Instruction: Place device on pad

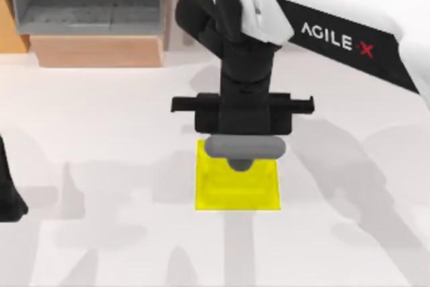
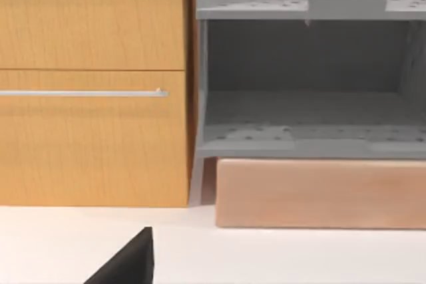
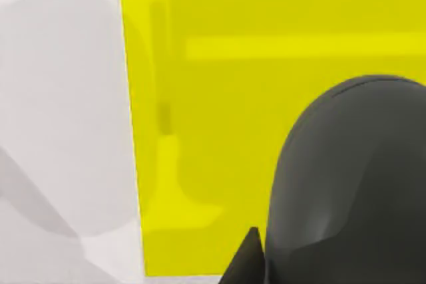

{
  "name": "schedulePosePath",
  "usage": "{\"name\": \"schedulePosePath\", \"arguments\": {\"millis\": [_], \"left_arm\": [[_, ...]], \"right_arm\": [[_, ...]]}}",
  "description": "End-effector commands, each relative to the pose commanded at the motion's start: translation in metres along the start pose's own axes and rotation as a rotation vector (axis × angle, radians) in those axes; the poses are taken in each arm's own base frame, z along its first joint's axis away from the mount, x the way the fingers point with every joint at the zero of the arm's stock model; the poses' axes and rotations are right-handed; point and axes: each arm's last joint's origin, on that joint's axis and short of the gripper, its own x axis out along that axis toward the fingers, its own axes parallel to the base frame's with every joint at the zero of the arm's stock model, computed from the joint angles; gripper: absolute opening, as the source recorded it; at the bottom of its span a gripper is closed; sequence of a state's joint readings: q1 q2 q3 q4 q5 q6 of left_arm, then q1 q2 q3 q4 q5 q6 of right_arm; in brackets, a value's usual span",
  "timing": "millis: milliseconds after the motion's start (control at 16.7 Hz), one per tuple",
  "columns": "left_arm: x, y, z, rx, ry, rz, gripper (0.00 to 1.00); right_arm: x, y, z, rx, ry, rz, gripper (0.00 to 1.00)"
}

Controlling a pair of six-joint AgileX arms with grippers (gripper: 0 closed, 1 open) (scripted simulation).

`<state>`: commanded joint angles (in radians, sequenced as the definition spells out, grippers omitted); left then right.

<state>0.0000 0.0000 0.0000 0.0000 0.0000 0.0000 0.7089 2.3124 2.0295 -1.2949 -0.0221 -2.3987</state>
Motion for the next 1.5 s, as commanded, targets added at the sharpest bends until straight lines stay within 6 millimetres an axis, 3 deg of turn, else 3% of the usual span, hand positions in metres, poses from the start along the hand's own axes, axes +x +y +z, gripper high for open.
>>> {"name": "schedulePosePath", "arguments": {"millis": [300,780,1500], "left_arm": [[0.000,0.000,0.000,0.000,0.000,0.000,1.00],[0.000,0.000,0.000,0.000,0.000,0.000,1.00],[0.000,0.000,0.000,0.000,0.000,0.000,1.00]], "right_arm": [[0.006,0.003,-0.004,0.028,-0.015,-0.009,0.00],[0.035,0.008,-0.003,0.071,-0.109,-0.043,0.00],[0.045,0.000,-0.001,0.000,0.000,0.000,0.00]]}}
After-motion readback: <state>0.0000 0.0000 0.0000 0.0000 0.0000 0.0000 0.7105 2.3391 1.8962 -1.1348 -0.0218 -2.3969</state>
